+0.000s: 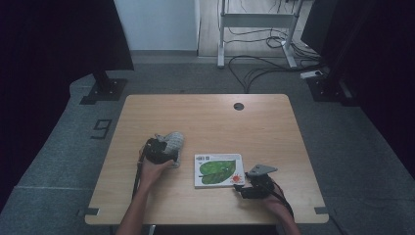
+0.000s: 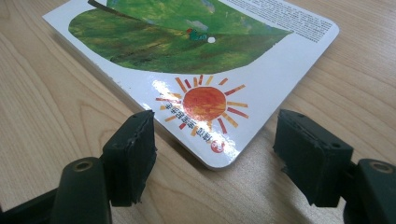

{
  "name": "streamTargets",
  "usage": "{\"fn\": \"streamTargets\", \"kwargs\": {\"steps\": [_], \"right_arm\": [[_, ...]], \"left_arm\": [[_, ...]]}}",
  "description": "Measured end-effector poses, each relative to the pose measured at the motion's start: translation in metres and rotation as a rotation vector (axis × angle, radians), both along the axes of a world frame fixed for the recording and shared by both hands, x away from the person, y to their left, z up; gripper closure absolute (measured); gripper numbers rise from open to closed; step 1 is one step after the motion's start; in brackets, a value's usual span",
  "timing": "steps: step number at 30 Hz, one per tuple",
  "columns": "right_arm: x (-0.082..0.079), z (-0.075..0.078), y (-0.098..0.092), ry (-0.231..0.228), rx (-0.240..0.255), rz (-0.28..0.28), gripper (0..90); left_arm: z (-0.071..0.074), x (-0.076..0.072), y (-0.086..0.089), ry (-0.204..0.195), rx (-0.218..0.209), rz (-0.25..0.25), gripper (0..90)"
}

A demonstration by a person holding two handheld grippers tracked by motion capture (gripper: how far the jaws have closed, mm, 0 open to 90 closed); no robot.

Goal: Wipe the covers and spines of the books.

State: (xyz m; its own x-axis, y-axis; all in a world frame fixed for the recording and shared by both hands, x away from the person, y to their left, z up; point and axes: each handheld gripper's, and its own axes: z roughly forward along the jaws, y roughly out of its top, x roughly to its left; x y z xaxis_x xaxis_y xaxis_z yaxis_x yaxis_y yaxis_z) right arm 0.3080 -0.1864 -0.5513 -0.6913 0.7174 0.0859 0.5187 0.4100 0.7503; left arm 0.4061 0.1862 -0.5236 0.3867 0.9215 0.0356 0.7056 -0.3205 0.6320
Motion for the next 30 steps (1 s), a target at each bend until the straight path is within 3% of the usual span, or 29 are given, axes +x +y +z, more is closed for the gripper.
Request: {"fn": "streamTargets", "kwargs": {"steps": [7,12,15,20,25,30], "right_arm": [[0.000,0.000,0.000,0.000,0.000,0.000,29.0],[-0.001,0.000,0.002,-0.007,0.000,0.005,31.6],[-0.002,0.000,0.002,-0.017,-0.009,-0.003,36.4],[-0.002,0.000,0.002,-0.020,-0.015,0.000,38.1],[-0.003,0.001,0.001,-0.009,-0.005,0.011,39.8],[-0.002,0.001,0.001,-0.006,-0.002,0.011,39.6]], "left_arm": [[-0.005,0.001,0.001,0.026,-0.013,-0.008,35.4],[-0.004,-0.001,0.006,0.030,-0.050,-0.021,58.9],[-0.001,-0.003,0.006,0.032,-0.070,-0.033,66.2],[0.007,-0.009,0.004,0.009,-0.087,-0.057,68.5],[0.029,-0.022,-0.008,-0.052,-0.156,-0.115,68.5],[0.045,-0.032,-0.020,-0.091,-0.196,-0.167,68.4]]}}
